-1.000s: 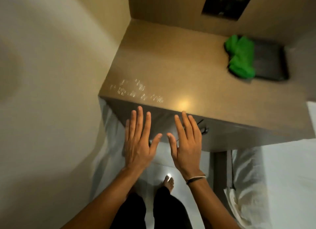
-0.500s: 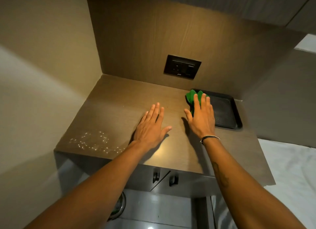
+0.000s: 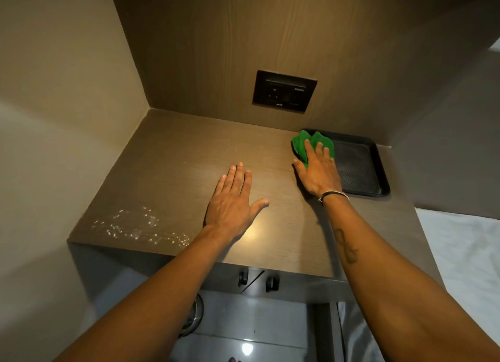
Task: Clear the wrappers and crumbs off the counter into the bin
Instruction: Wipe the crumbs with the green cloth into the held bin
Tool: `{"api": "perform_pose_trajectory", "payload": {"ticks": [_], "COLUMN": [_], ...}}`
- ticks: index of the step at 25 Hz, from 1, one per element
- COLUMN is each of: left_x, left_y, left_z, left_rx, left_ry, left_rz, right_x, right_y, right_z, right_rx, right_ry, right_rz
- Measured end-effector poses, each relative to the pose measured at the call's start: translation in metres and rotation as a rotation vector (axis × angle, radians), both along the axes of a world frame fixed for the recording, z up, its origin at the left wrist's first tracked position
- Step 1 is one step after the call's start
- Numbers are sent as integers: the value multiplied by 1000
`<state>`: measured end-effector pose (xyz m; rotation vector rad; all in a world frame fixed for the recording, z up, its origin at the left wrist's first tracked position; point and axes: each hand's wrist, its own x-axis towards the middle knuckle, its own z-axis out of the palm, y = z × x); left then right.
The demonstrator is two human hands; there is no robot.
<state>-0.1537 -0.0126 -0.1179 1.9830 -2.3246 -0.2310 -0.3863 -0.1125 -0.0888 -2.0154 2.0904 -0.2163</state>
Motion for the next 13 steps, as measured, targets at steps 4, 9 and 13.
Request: {"api": "perform_pose_trajectory", "payload": {"ticks": [4, 9, 13], "left_x": [1, 9, 44], "left_y": [3, 10, 61], "left_z": [0, 7, 7], "left_rx": [-7, 26, -102], "left_ry": [15, 63, 86], "left_rz": [12, -11, 54], "right_x": [3, 13, 41], "right_y": [-4, 4, 51], "right_z": [-2, 13, 36], "right_rx": [-75, -216, -579], "right_ry": [-84, -124, -292], "right_rz": [-66, -114, -120]}}
